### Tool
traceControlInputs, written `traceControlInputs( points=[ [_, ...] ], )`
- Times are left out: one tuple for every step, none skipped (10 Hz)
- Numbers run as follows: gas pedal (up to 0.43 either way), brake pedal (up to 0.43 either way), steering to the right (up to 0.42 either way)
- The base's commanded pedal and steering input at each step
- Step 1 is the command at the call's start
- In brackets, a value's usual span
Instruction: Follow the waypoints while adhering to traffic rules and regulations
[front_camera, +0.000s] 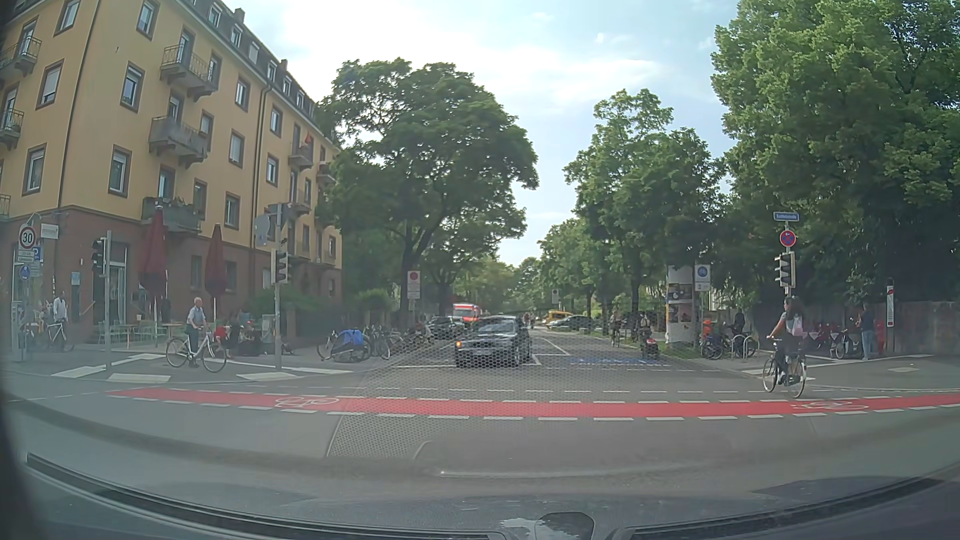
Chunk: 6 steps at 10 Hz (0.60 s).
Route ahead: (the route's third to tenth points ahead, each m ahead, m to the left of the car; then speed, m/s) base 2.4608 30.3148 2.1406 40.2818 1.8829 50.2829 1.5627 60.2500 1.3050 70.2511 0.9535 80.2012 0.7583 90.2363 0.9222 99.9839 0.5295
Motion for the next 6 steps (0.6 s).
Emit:
traceControlInputs(
  points=[
    [0.000,0.037,-0.026],
    [0.000,0.037,-0.026],
    [0.000,0.012,-0.027],
    [0.000,0.000,-0.027],
    [0.000,0.000,-0.031],
    [0.000,0.000,-0.036]
  ],
)
